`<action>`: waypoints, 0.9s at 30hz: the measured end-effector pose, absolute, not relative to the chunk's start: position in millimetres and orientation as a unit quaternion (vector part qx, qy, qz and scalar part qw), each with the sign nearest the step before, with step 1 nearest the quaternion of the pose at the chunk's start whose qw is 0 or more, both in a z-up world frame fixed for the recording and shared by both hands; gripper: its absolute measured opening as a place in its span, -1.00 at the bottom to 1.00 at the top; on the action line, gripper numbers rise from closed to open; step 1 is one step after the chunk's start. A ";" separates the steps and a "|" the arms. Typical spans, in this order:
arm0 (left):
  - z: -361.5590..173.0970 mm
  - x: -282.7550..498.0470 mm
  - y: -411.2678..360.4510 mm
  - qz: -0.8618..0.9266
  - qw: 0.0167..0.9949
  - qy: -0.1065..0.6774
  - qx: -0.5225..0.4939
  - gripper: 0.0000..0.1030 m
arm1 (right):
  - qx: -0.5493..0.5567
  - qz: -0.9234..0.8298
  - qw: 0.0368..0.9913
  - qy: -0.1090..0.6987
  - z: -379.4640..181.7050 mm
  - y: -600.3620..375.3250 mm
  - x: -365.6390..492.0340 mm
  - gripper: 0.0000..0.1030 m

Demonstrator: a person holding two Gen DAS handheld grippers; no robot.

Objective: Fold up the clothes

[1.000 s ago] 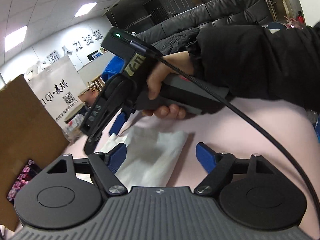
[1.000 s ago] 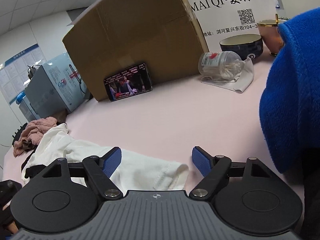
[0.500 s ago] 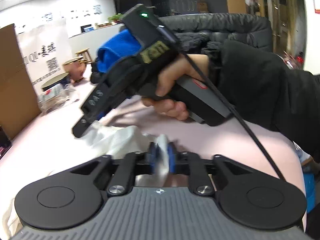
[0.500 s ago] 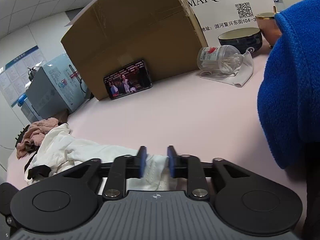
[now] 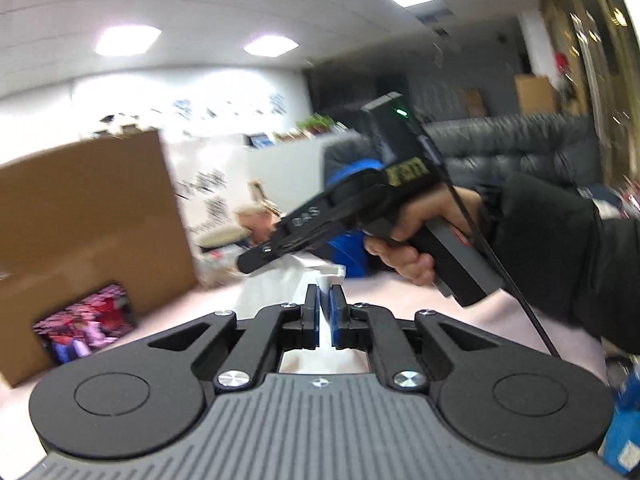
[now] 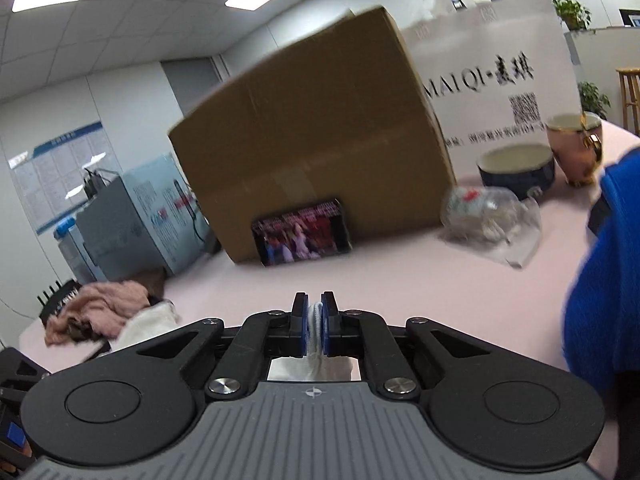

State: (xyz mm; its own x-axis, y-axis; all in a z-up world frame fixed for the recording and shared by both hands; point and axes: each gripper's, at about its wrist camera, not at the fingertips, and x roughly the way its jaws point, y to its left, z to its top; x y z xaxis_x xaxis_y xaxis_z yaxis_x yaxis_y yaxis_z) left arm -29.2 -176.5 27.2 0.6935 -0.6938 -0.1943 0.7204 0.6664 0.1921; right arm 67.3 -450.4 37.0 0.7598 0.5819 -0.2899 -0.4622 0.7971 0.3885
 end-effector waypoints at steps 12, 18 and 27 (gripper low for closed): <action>49.3 -89.7 -10.7 -0.195 0.980 -0.027 0.035 -0.93 | 0.082 0.413 0.893 0.156 107.7 -256.8 105.6 -0.89; 12.1 -98.3 50.6 -0.111 0.992 0.061 -0.010 -0.93 | 0.054 0.453 0.865 0.208 78.7 -155.6 130.2 -0.88; -17.7 -78.0 74.3 -0.048 0.983 0.177 -0.027 0.18 | 0.056 0.394 0.892 0.214 65.9 -151.3 120.8 0.41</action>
